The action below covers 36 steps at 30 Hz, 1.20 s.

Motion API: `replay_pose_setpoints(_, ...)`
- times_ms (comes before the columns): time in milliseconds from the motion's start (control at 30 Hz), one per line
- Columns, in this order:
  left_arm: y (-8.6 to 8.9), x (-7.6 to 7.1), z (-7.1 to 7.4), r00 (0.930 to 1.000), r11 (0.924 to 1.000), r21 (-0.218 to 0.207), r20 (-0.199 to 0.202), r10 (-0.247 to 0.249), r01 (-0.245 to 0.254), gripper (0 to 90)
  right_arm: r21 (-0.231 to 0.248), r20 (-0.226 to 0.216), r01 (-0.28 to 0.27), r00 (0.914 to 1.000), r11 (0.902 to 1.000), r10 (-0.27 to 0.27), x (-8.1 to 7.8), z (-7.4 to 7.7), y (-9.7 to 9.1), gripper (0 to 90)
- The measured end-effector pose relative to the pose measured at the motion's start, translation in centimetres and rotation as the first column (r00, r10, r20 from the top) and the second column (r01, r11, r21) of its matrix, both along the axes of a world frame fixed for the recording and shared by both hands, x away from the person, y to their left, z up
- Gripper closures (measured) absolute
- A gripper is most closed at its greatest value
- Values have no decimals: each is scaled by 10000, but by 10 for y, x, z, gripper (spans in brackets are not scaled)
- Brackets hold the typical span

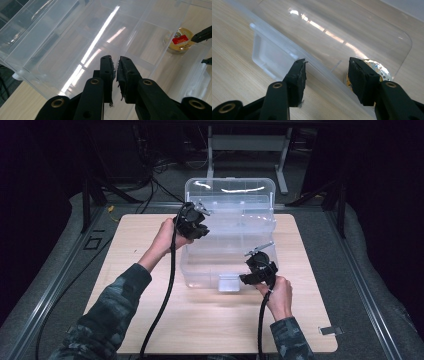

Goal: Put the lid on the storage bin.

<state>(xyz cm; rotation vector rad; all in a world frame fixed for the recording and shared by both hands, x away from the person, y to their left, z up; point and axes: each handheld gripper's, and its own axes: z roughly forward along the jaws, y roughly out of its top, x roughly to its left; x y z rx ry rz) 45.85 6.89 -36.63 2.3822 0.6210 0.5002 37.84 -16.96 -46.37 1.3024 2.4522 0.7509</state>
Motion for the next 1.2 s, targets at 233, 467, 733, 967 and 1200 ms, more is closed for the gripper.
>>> replay_pose_setpoints(233,2,-3,-2,10000,10000,-13,26,-2,2,813,-18,65,13,10000,10000,-13,3,0,1,486)
replay_pose_setpoints(467,3,-6,-5,10000,10000,-22,34,-18,18,811,-50,75,55,10000,10000,-55,6,0,2,486)
replay_pose_setpoints(733,4,-9,-7,10000,10000,41,22,-2,2,807,-58,83,16,10000,10000,-15,9,0,3,485)
replay_pose_setpoints(967,4,-11,-10,10000,10000,74,28,-7,7,804,-55,93,2,10000,10000,-2,13,-1,3,485)
replay_pose_setpoints(1200,3,-12,-12,9999,9999,101,103,120,-121,797,-86,174,15,9998,10000,-13,15,-1,4,484)
